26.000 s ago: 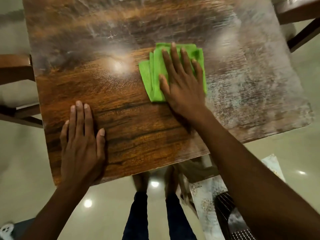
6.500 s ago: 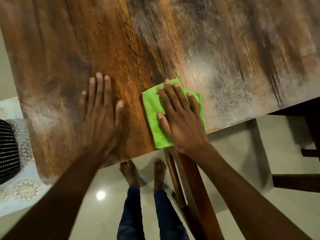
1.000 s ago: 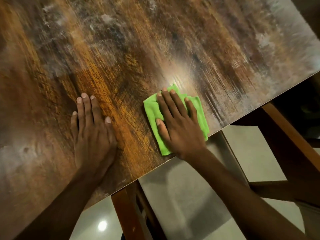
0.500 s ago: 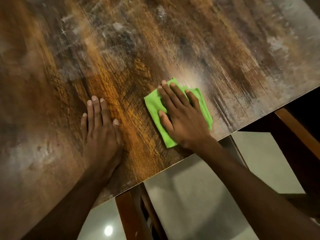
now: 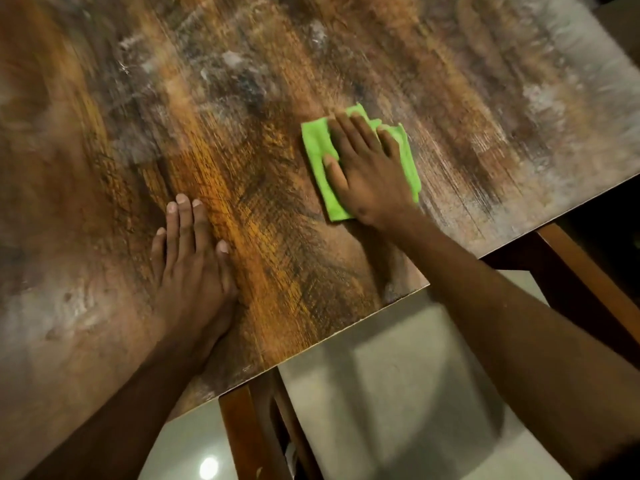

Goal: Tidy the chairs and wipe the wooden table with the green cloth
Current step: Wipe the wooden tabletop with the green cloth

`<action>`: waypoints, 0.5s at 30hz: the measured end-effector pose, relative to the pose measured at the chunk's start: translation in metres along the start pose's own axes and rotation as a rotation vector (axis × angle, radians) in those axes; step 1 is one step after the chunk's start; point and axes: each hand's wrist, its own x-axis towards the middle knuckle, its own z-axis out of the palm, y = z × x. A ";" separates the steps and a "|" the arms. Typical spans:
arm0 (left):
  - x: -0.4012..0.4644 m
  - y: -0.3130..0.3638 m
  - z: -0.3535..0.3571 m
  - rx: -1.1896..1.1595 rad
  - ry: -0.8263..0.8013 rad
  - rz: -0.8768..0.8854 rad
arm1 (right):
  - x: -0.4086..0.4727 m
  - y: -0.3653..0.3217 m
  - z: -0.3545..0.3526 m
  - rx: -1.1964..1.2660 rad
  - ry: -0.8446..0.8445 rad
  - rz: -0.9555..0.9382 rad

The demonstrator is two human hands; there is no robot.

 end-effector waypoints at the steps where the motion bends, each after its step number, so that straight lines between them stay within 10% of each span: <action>1: 0.000 0.000 0.000 -0.001 0.003 -0.001 | -0.023 -0.001 0.000 -0.018 -0.018 -0.014; 8: -0.001 0.001 0.000 0.004 0.009 0.010 | -0.125 -0.008 0.005 -0.085 -0.097 -0.112; 15: 0.001 -0.001 0.002 0.017 0.003 0.008 | 0.003 -0.014 0.005 0.001 -0.009 -0.043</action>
